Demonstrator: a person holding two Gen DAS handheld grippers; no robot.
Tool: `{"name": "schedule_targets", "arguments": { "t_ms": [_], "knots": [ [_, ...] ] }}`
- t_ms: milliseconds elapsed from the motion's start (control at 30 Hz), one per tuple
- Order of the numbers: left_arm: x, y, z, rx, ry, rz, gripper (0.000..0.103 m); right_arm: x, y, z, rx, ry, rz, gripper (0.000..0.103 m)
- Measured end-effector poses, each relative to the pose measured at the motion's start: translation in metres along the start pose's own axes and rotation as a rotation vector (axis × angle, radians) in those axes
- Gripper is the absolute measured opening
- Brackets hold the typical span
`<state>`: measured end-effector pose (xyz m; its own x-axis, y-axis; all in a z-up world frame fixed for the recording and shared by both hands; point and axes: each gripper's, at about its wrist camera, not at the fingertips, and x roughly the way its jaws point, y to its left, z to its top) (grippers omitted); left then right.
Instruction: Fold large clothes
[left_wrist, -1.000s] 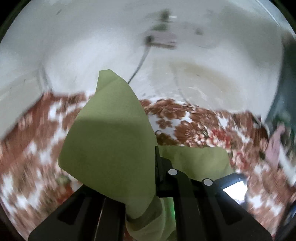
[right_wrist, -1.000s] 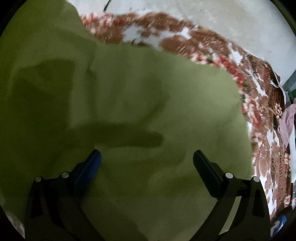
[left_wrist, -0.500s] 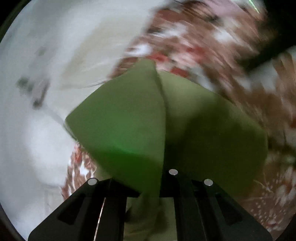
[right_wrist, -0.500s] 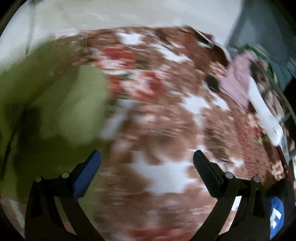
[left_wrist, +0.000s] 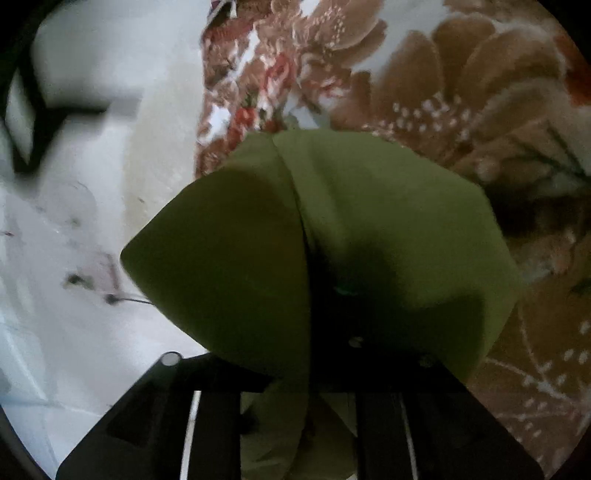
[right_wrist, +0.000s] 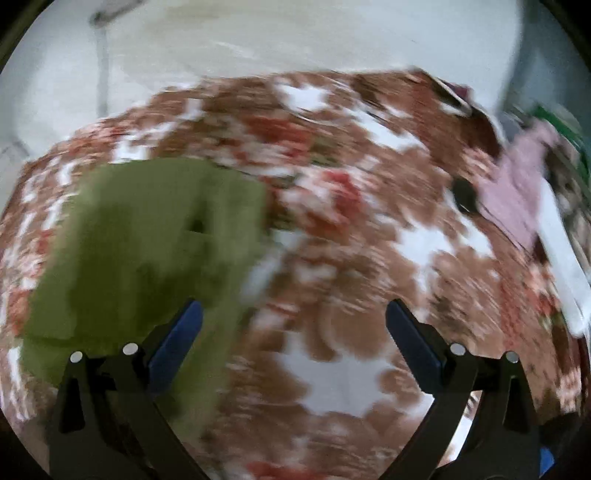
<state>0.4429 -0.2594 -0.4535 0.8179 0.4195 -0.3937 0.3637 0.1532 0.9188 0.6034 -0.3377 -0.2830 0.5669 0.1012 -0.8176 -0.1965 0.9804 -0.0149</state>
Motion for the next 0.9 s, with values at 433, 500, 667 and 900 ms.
{"name": "schedule_targets", "arguments": {
  "t_ms": [433, 500, 667, 900],
  "knots": [
    [-0.059, -0.020, -0.028, -0.038, -0.127, -0.068, 0.046, 0.039, 0.100, 0.007, -0.258, 0.155, 0.064, 0.098],
    [-0.065, -0.022, -0.036, -0.040, -0.149, -0.099, 0.058, 0.053, 0.101, -0.006, -0.278, 0.221, 0.025, 0.098],
    [-0.095, -0.002, -0.073, -0.140, -0.224, -0.137, 0.075, 0.032, 0.058, -0.037, -0.033, 0.248, 0.095, 0.098],
    [-0.097, 0.056, -0.158, -0.340, -0.173, -0.164, 0.083, 0.016, 0.054, -0.063, 0.112, 0.323, 0.181, 0.098]
  ]
}}
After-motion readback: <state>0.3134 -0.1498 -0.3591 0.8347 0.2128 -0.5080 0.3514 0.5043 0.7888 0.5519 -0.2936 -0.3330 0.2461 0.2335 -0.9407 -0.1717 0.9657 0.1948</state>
